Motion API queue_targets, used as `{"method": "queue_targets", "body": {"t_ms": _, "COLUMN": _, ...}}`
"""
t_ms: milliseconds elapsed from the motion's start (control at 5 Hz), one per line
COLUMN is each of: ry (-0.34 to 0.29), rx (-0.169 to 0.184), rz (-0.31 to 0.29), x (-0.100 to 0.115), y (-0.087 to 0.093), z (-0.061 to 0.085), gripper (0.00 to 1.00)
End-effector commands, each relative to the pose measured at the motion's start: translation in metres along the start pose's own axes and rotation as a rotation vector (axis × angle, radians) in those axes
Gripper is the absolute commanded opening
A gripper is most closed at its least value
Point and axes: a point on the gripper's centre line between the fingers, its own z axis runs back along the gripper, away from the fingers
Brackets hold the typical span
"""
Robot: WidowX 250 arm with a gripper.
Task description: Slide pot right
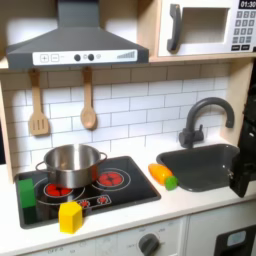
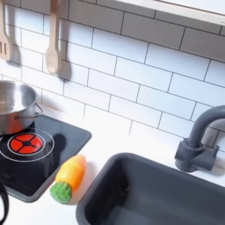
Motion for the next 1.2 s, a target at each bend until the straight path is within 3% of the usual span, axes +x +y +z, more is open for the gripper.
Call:
{"method": "queue_targets", "body": {"t_ms": 0, "ry": 0.000, "rx": 0.000, "rz": 0.000, "x": 0.000, "y": 0.000, "z": 0.000, "gripper": 1.00}}
{"method": "queue_targets", "body": {"t_ms": 400, "ry": -0.031, "rx": 0.050, "rz": 0.013, "x": 0.030, "y": 0.022, "z": 0.005, "gripper": 1.00}}
{"method": "queue_targets", "body": {"t_ms": 1000, "ry": -0.082, "rx": 0.073, "rz": 0.064, "x": 0.073, "y": 0.061, "z": 0.017, "gripper": 1.00}}
